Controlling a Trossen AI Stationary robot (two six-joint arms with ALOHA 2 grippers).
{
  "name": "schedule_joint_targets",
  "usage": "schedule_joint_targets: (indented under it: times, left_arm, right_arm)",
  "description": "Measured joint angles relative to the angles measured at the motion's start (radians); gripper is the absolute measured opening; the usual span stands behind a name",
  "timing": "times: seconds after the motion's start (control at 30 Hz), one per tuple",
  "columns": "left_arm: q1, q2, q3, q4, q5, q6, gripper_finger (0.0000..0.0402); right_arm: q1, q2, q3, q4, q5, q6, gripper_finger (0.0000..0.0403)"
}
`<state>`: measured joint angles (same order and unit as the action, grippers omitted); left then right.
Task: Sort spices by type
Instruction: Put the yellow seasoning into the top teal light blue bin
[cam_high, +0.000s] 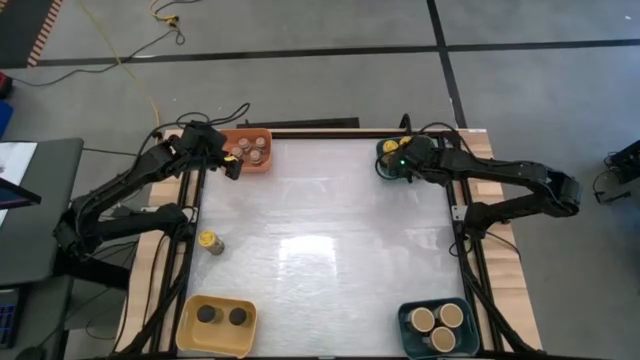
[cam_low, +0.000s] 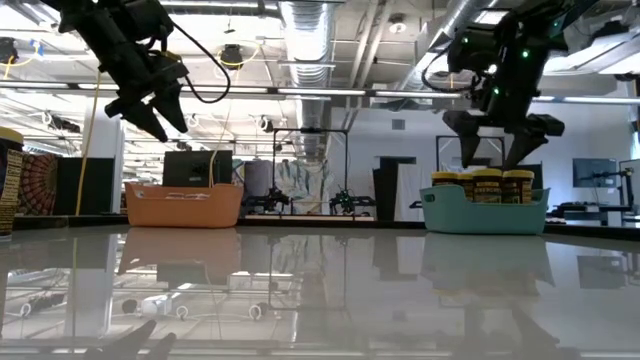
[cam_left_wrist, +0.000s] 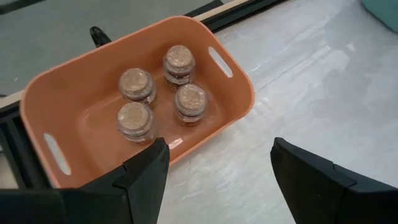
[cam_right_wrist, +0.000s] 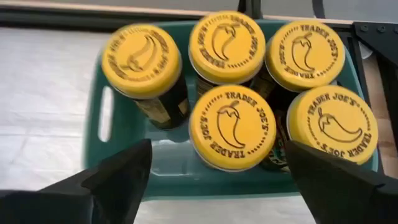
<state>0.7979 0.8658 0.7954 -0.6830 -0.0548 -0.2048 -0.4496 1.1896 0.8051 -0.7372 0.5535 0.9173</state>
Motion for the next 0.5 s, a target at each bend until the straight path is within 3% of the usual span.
schedule_joint_targets:
  times: [0.27, 0.5]
  left_arm:
    - [-0.02, 0.0, 0.093, -0.101, -0.003, 0.013, 0.027]
    - [-0.128, 0.028, 0.173, -0.31, -0.005, -0.12, 0.027]
  right_arm:
    - [0.078, 0.0, 0.135, -0.072, -0.081, 0.027, 0.0384]
    - [0.181, -0.001, 0.219, -0.084, -0.082, 0.081, 0.0383]
